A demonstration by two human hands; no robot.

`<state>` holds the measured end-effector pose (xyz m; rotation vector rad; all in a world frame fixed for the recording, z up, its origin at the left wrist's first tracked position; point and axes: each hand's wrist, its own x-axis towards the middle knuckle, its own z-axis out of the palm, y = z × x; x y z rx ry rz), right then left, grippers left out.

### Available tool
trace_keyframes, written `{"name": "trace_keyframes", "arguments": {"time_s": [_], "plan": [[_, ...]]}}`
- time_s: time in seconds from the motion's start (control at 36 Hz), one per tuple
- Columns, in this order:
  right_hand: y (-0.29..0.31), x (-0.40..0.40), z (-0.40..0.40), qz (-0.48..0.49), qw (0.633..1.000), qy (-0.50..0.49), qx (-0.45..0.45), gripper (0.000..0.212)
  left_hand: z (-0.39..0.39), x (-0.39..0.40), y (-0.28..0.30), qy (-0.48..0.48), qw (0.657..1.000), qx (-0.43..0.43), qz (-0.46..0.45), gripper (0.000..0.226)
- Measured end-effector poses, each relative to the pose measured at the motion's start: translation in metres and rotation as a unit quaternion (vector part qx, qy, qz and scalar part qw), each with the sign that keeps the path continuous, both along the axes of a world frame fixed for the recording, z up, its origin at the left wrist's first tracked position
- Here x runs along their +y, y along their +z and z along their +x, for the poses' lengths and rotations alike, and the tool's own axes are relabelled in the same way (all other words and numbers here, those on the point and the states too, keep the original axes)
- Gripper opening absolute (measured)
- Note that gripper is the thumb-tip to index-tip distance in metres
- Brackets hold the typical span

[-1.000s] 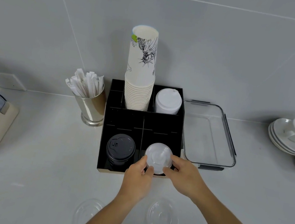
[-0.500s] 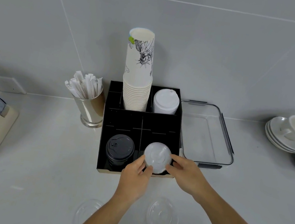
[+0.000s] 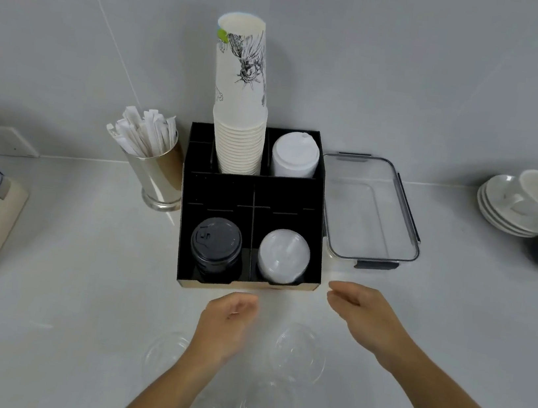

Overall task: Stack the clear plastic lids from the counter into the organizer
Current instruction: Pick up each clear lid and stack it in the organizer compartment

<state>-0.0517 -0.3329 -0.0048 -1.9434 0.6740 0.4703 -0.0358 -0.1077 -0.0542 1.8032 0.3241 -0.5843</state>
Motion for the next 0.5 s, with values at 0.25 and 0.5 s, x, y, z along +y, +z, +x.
{"name": "trace_keyframes", "arguments": {"time_s": [0.25,0.5], "plan": [[-0.017,-0.006,-0.042,0.023,0.997,-0.031,0.061,0.040,-0.022,0.004,-0.006,0.014,0.997,0.073,-0.019,0.018],[-0.037,-0.005,-0.071,0.081,0.988,-0.104,0.078,0.033,-0.030,0.000,-0.019,0.038,0.986,0.157,-0.048,0.009]]}}
